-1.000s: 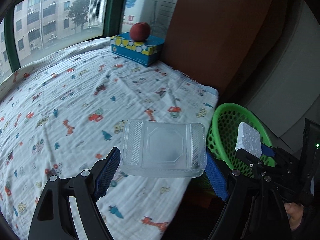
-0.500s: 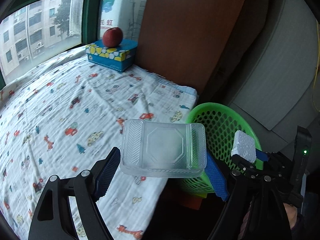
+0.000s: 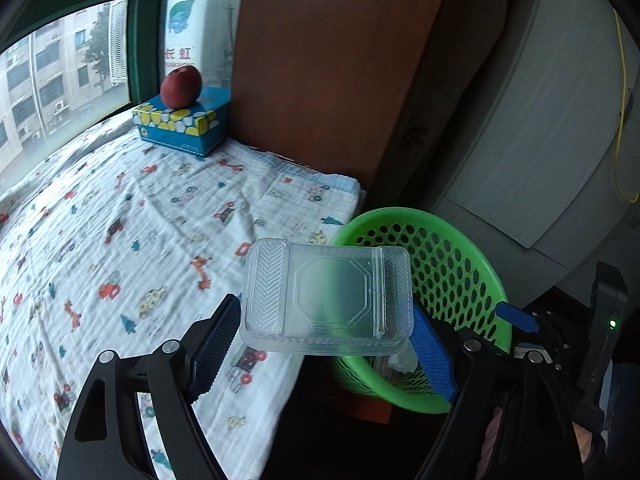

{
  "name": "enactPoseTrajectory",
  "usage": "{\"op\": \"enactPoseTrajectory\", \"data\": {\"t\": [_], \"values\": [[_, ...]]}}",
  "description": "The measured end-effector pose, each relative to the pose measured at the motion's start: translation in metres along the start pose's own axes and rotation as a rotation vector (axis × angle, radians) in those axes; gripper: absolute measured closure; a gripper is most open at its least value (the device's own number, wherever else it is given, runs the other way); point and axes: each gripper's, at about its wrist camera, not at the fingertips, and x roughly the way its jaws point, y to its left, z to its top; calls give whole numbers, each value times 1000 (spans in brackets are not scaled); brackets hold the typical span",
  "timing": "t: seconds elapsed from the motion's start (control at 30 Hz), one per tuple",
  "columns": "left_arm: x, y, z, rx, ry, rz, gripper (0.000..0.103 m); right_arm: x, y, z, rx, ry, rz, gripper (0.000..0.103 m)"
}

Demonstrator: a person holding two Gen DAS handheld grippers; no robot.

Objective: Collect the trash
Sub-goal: 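Open the left tool to drop the clear container into the basket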

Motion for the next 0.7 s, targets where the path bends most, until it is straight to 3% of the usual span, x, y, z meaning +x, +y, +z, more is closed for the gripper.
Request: {"op": "enactPoseTrajectory", "data": {"t": [0.7], "values": [[49,-57,1,97,94,-67,22,-28,-19,-25,39,-27,-11,19]]}}
